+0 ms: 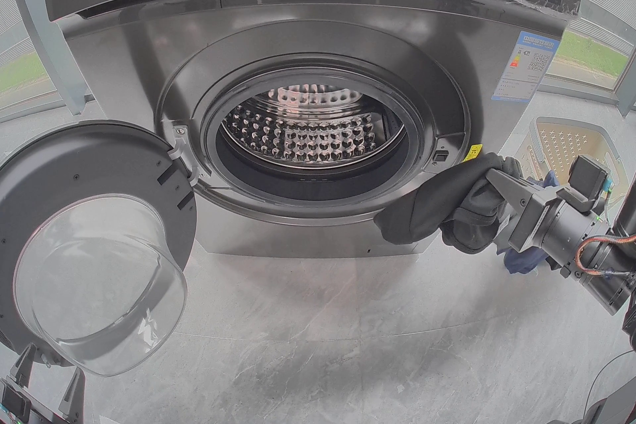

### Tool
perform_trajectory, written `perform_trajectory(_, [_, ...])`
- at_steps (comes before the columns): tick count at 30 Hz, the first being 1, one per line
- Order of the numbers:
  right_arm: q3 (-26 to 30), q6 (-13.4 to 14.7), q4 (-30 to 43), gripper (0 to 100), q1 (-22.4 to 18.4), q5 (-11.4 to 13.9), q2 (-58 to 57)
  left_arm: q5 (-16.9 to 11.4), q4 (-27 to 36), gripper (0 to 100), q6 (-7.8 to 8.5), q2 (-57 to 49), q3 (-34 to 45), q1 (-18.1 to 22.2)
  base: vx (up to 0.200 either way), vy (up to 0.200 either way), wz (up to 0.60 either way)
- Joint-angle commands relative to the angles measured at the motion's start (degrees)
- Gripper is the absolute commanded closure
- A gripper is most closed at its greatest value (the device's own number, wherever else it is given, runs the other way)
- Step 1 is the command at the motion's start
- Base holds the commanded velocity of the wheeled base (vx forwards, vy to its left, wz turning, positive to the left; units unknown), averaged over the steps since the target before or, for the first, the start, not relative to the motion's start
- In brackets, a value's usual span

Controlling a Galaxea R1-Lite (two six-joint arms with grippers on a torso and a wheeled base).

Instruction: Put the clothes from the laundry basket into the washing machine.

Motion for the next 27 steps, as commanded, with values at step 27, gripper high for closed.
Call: perform_trajectory(27, [-4.0, 0.9, -0.1, 100, 4.3, 0.4, 4.5, 0.2, 0.0, 0, 2.09, -1.0, 1.0, 0.5, -0.015, 0.0, 0.0])
